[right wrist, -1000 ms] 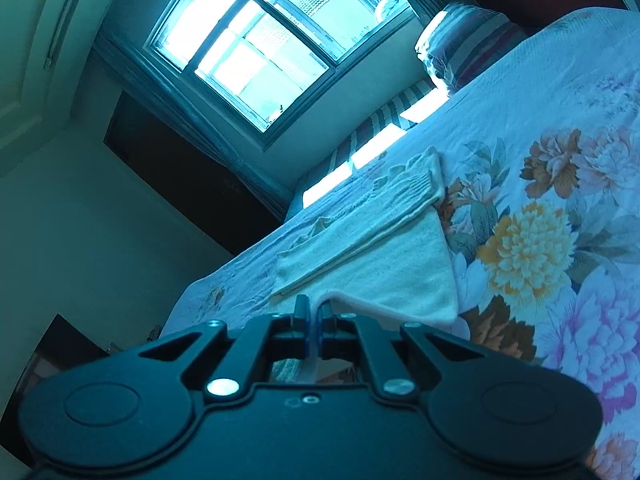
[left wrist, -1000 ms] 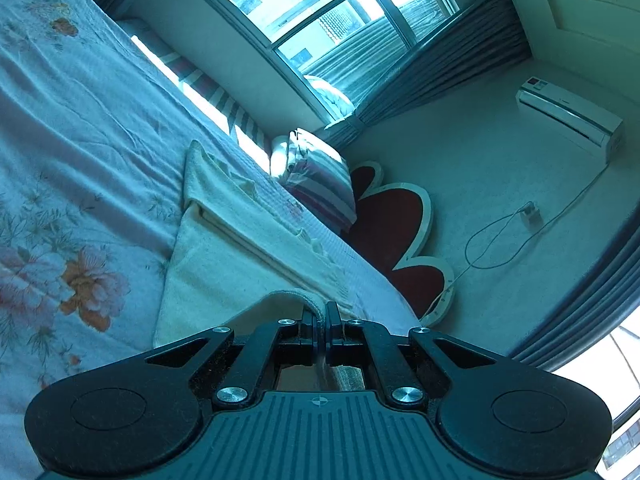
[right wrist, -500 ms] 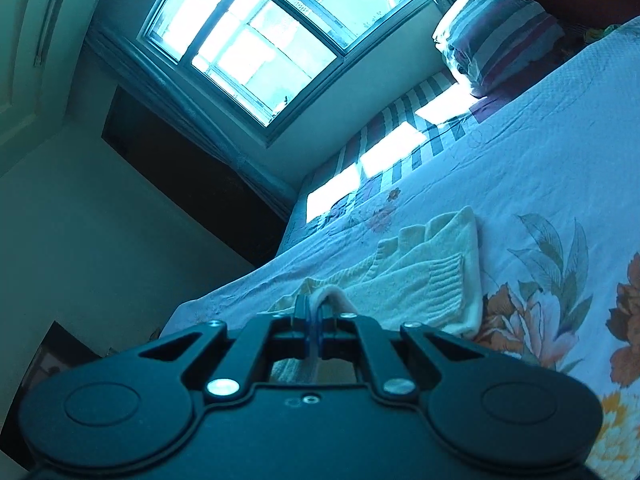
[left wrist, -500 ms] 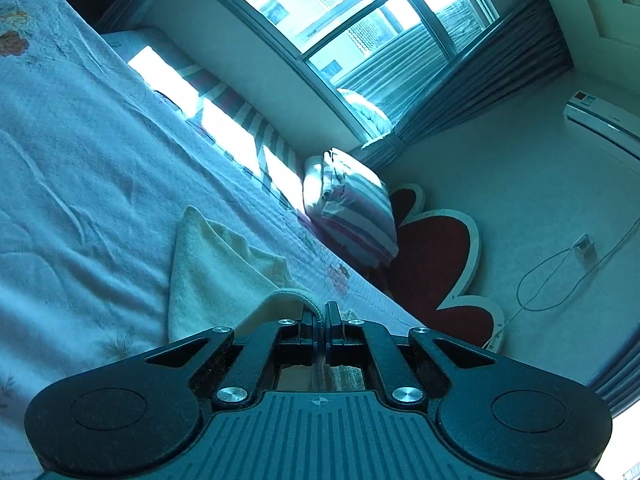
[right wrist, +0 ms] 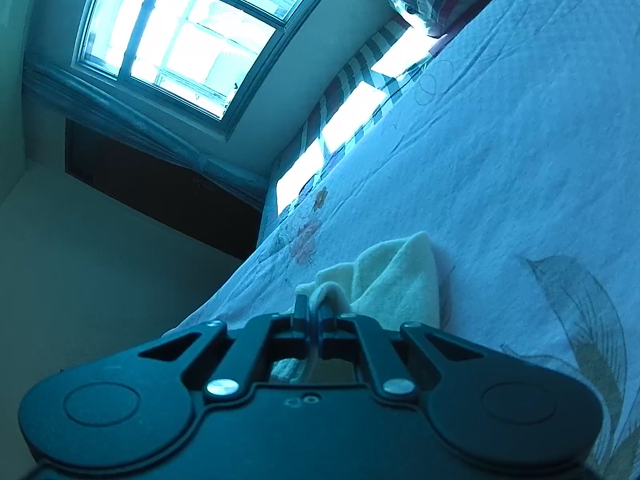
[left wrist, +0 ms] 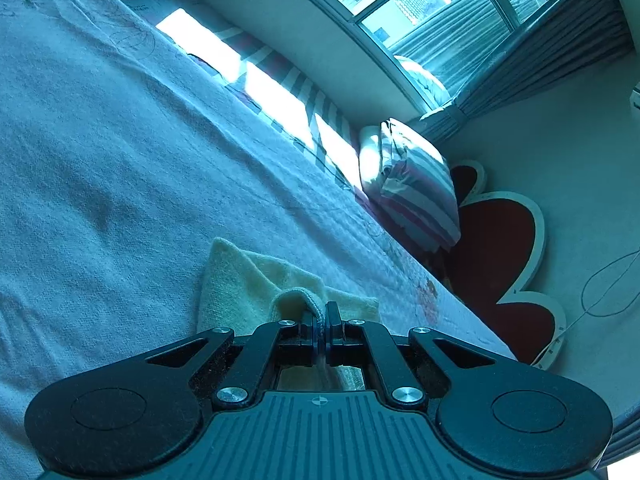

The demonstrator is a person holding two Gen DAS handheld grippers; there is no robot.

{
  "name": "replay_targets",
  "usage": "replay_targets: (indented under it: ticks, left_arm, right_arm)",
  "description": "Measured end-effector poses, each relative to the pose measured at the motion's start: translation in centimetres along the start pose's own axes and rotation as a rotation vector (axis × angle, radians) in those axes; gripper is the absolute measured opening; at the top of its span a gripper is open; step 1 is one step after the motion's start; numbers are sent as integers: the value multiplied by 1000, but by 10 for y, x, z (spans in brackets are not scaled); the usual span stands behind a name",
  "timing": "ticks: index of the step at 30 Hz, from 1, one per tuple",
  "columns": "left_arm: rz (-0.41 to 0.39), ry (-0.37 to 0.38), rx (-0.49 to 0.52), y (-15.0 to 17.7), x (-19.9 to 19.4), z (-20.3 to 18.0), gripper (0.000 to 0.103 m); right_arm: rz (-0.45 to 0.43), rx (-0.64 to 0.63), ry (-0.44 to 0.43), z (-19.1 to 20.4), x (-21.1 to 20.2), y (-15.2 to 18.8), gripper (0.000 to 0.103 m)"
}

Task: Fold small clothes
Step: 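Lift the hem with both grippers and fold it toward the collar, then lay the folded hem down and open both grippers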

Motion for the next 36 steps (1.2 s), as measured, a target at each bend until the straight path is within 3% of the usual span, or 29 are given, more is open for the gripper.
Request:
replay_targets:
  ticks: [3,4,12,14,15,16,17,18,20,24,26,28,33,36]
  left_arm:
    - [5,-8,-48,-1,10,9,3]
    - [5,1,-64,-1,13,11,3]
    - [-9,20,-101,-10,26,11,5]
    - [-27,22,-123,-13,24,10,10]
    - [-48,25,-131,-16,21,11,29]
    - [-81,20,-124,-19,17,11,59]
    - [-119,9,-108,-23,11,10,69]
    - [-138,11,-83,-27,5,8,70]
    - [-121,24,-7,-32,-3,2,70]
    - [-52,-78,316,-27,-11,-17,70]
    - [-22,-95,399,-24,-10,-21,69]
    - [11,-103,429,-23,-5,-22,55]
    - [4,-167,463,-22,9,-21,53]
    - [-30,-183,408,-26,14,-20,53]
  right_arm:
    - [21,27,11,-9,9,-1,6]
    - [17,38,11,-10,10,0,11]
    - [-51,71,55,-29,6,-8,16]
    - [-60,72,60,-31,3,-10,16]
    - [-65,69,60,-31,0,-11,17]
    - [-70,63,57,-29,-3,-11,18]
    - [-78,47,60,-26,-6,-12,18]
    - [-79,28,59,-22,-10,-12,19]
    - [-71,-26,54,-15,-17,-11,19]
    - [-2,-211,91,2,-21,-6,26]
    - [32,-304,114,11,-17,-6,30]
    - [51,-386,131,20,-14,-2,30]
    - [92,-533,164,39,13,3,32]
    - [18,-415,206,25,18,-15,31]
Point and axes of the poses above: each gripper's, at about its wrist camera, not at the fingertips, and x roughly the way its jaws point, z to its left, y to its underside, the point moved 6 cm from there along x, roughly the way its jaws point, and after that the axes turned 9 degrees about -x, right-handed, at the moved point
